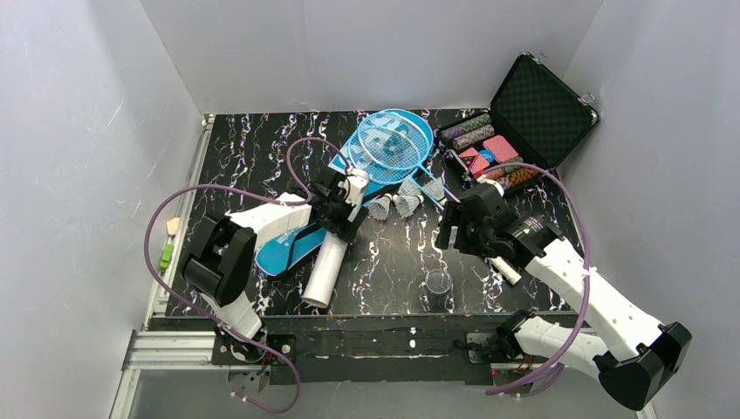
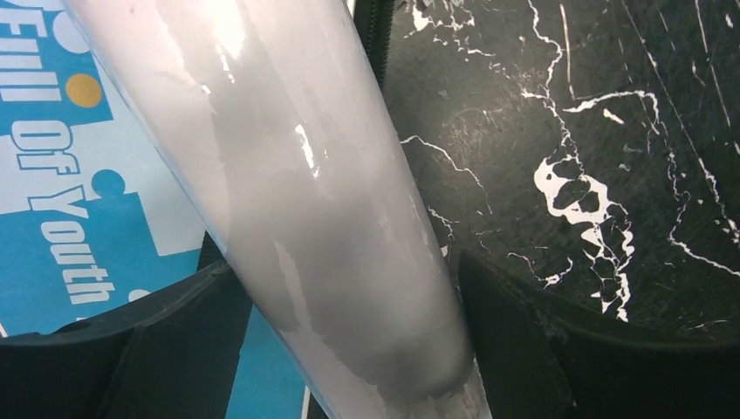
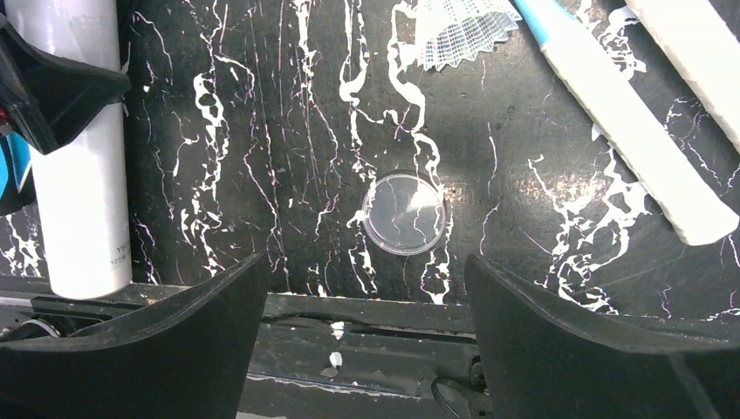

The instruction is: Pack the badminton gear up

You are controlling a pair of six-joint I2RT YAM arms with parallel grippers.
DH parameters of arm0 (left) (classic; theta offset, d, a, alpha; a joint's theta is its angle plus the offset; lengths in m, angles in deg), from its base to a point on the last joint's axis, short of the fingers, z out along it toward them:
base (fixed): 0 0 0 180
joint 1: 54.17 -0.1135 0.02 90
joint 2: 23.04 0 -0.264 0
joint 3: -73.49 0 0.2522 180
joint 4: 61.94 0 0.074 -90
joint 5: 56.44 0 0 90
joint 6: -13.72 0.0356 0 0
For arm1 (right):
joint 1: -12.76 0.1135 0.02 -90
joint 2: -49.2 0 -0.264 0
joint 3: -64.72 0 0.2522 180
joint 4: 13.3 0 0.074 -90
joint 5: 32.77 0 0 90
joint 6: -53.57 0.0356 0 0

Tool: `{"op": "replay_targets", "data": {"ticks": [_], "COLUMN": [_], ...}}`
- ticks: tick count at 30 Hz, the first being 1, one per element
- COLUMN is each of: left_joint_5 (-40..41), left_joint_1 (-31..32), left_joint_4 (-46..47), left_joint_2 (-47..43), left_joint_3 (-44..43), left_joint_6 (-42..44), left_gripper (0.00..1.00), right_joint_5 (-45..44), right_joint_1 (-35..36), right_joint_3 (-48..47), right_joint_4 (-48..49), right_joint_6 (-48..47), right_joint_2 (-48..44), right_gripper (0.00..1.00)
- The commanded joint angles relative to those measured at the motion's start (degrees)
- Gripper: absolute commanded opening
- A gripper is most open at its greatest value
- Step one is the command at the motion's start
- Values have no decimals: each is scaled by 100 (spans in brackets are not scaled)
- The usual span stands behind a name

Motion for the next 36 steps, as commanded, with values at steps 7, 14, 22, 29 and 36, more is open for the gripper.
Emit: {"op": "replay_targets", "data": {"ticks": [7, 14, 22, 29, 36], "left_joint_5": [297, 44, 780, -99, -351], "left_joint_1": [102, 103, -253, -775, -1371], "left_joint_4": [-41, -1184, -2033, -2330, -2727], "left_joint_2": [-305, -958, -2118, -3122, -3661], "left_joint_3": [317, -339, -587, -20, 305], "left_joint_6": [591, 1164, 1665, 2911, 3565], "left_gripper": [61, 52, 28, 26, 32], "right_joint_5": [46, 153, 289, 243, 133], "right_joint_1": [34, 34, 35, 35, 46], "right_joint_3": [9, -99, -471, -1140, -2371], "right_joint_4": [181, 148, 314, 666, 1104], "right_joint_6": [46, 13, -222, -716, -1511], "right_joint_2": [-105, -146, 178, 1465, 3154], "right_gripper": [90, 87, 77, 77, 80]}}
